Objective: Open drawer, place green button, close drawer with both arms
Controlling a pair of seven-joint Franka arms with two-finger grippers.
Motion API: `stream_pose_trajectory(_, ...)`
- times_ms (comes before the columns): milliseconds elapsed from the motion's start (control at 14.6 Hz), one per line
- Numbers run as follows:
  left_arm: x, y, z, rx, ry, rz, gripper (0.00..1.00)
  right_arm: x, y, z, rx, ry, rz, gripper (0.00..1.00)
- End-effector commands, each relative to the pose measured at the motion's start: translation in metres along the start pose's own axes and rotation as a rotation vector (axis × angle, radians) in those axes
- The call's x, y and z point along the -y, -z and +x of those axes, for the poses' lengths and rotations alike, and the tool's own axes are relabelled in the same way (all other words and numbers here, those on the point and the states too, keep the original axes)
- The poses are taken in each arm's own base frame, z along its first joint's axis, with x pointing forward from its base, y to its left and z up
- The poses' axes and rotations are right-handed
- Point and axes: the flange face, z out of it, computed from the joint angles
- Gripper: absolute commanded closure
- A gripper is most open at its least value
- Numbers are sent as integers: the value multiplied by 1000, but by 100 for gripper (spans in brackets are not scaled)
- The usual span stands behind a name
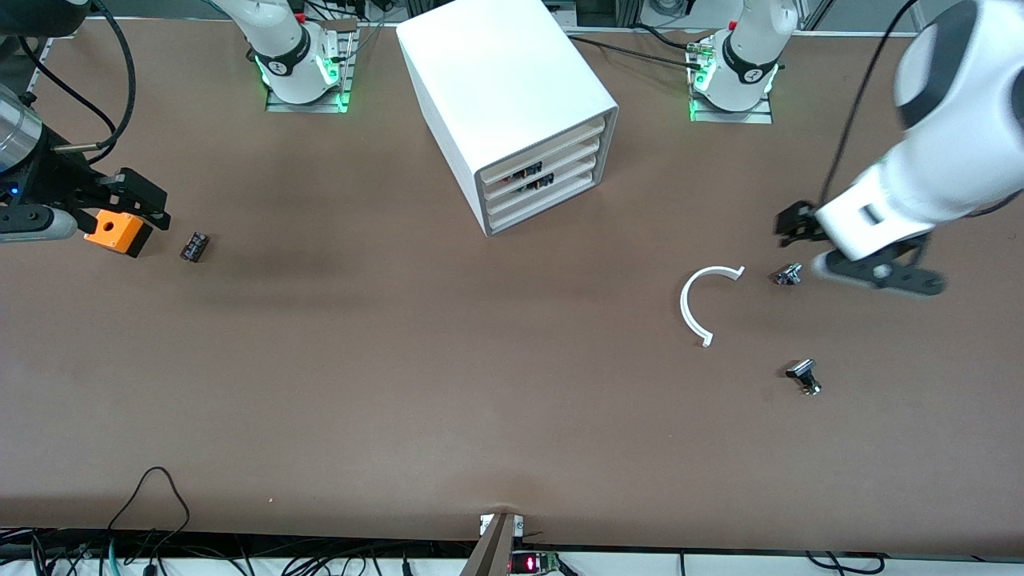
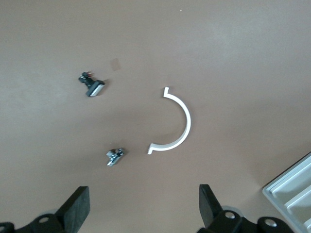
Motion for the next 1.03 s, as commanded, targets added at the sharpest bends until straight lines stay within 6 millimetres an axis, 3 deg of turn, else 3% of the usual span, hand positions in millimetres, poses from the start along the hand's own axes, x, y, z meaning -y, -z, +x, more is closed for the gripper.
stream_pose_trajectory(0, 1, 6, -46, -11, -25, 9, 1, -1, 4, -1, -10, 6, -16, 1)
stream_pose_trajectory(343, 35, 9, -63, -78, 72, -43, 1, -1, 4, -1, -10, 6, -17, 1)
stream_pose_trajectory(618, 42, 16, -76, -88, 154, -56, 1, -2, 4, -1, -10, 3, -17, 1)
stream_pose_trajectory(961, 37, 16, -75, -79, 162, -58, 1, -3, 4, -1, -10, 4, -18, 1)
